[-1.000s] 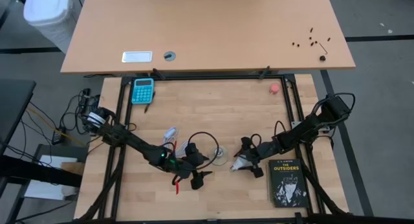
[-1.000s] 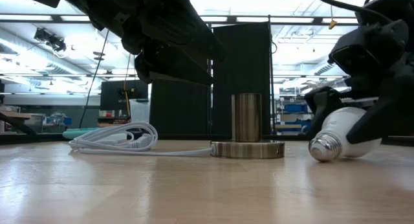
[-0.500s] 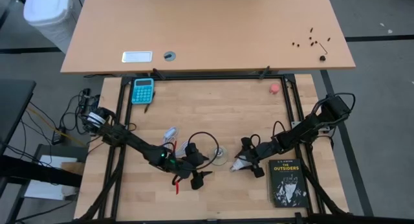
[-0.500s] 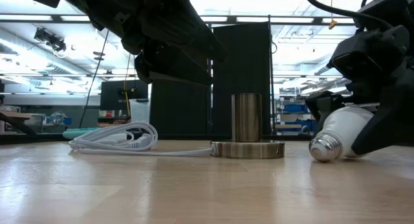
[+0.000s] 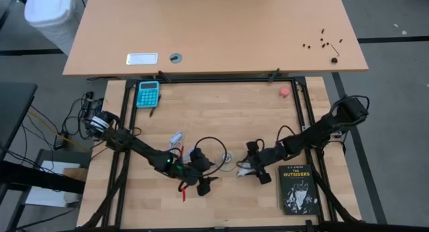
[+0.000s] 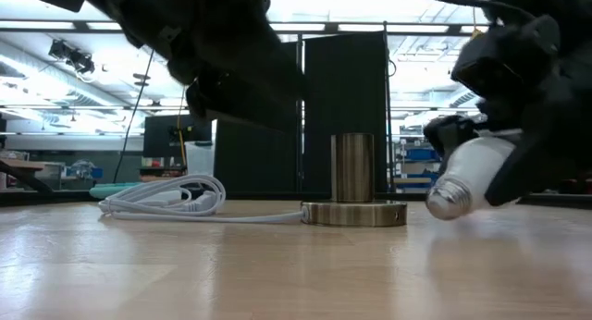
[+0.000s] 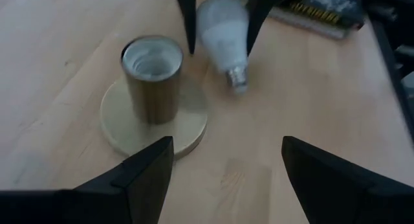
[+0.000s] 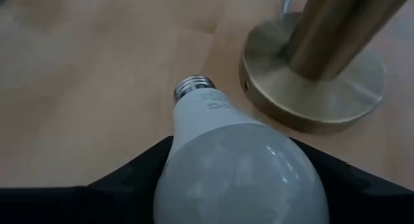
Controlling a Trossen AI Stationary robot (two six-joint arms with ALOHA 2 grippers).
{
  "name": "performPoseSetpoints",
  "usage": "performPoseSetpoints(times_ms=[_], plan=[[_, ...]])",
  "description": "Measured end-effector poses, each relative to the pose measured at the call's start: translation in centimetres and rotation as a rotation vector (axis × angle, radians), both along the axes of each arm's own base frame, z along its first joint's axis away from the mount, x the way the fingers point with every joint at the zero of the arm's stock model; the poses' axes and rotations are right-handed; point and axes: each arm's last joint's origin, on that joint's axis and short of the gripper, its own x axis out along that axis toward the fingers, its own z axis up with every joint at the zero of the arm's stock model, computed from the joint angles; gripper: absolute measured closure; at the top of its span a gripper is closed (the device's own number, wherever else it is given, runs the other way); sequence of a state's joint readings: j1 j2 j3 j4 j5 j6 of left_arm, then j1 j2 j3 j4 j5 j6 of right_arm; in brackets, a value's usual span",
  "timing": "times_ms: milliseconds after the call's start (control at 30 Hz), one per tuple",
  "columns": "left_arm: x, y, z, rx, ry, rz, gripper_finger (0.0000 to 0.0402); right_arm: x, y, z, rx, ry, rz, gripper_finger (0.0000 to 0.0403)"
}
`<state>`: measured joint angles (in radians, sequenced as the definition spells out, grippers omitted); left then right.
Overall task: Screw lightbulb
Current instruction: Insert the lightbulb into the lamp
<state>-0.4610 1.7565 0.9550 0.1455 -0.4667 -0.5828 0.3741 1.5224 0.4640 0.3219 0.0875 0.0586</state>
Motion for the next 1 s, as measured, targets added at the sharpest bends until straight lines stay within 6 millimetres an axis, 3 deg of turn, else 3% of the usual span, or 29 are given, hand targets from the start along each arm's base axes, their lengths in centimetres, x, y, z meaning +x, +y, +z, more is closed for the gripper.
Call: performPoseSetpoints(times_ms=[367, 533, 733, 1000], plan=[[0.9, 0.2, -4.3, 0.165, 0.068, 0.069, 0.0108, 3.5, 0.9, 9.7, -0.195, 0.210, -0.047, 0.0130], [1.0, 0.5, -4.5, 0.262, 0.051, 0.116, 0.0108, 4.3, 0.5, 12.6, -0.223, 0.281, -0.096, 0.0129], [1.6, 1.0, -4.1, 0.365, 0.023, 0.097, 0.0108, 4.6, -0.7, 15.2, -0.238, 0.307, -0.169, 0.0129], [3.3, 4.0, -4.1, 0.343, 0.031, 0.004, 0.0108, 4.3, -2.4, 15.1, -0.263, 0.396, -0.210, 0.0129]])
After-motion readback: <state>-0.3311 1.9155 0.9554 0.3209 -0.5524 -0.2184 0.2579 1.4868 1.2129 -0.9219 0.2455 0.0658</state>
